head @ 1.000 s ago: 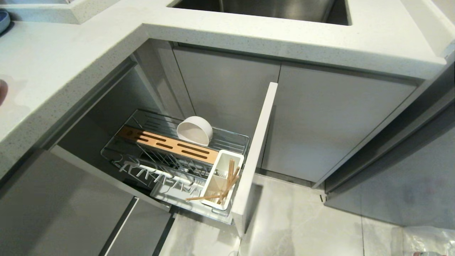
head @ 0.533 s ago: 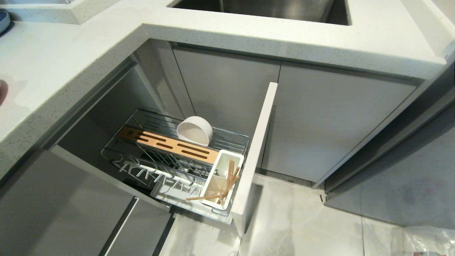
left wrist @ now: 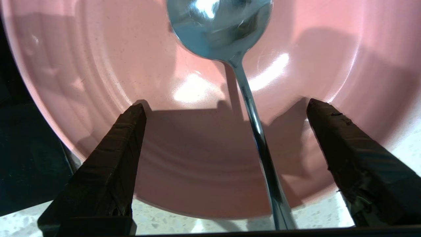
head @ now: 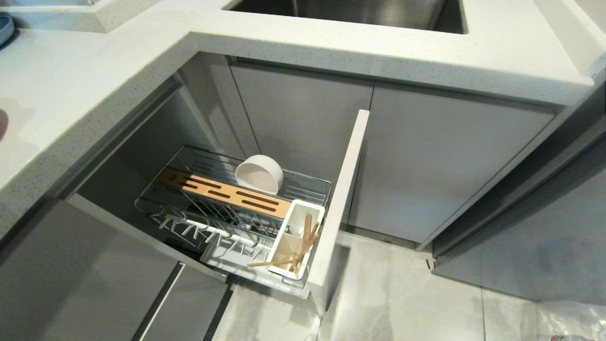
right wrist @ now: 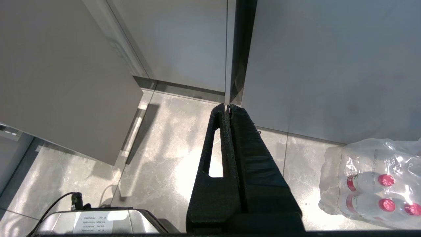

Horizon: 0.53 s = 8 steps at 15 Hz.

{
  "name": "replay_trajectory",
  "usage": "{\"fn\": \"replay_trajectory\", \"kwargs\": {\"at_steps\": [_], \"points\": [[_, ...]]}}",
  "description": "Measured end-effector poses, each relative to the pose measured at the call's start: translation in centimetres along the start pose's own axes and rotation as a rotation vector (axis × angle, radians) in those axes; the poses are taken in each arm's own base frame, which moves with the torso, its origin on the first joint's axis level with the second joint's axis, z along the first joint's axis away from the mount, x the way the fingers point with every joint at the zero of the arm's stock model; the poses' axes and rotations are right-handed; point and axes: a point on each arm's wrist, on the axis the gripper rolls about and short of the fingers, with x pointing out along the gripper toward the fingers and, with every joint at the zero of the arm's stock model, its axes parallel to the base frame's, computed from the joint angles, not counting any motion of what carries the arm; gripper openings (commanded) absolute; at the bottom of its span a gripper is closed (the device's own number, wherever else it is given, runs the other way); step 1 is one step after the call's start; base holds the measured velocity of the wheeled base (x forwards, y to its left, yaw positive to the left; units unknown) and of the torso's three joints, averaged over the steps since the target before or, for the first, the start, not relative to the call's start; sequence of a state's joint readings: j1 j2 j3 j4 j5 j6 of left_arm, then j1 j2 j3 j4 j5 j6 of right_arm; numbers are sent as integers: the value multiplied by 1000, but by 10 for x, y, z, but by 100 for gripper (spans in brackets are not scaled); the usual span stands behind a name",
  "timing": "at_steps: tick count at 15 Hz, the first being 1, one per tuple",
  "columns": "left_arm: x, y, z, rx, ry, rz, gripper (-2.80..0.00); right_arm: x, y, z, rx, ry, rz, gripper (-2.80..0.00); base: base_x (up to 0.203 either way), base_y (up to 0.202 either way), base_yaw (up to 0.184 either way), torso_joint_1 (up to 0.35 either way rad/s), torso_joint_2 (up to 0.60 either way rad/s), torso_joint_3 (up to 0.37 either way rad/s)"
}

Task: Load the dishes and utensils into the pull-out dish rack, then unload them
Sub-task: Pick up the spoon and place it in the cupboard

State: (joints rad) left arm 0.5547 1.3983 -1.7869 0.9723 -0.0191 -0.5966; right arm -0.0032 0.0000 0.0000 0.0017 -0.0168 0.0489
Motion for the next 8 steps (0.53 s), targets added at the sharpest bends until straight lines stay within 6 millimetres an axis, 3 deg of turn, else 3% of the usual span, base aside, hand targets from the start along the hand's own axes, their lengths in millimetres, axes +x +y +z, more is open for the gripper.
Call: {"fn": "replay_trajectory", "kwargs": {"at_steps": [8], "points": [[4, 0, -1, 21, 14, 4, 0, 0, 0, 0, 0, 0, 0, -280, 0, 0, 0, 0, 0, 0]]}}
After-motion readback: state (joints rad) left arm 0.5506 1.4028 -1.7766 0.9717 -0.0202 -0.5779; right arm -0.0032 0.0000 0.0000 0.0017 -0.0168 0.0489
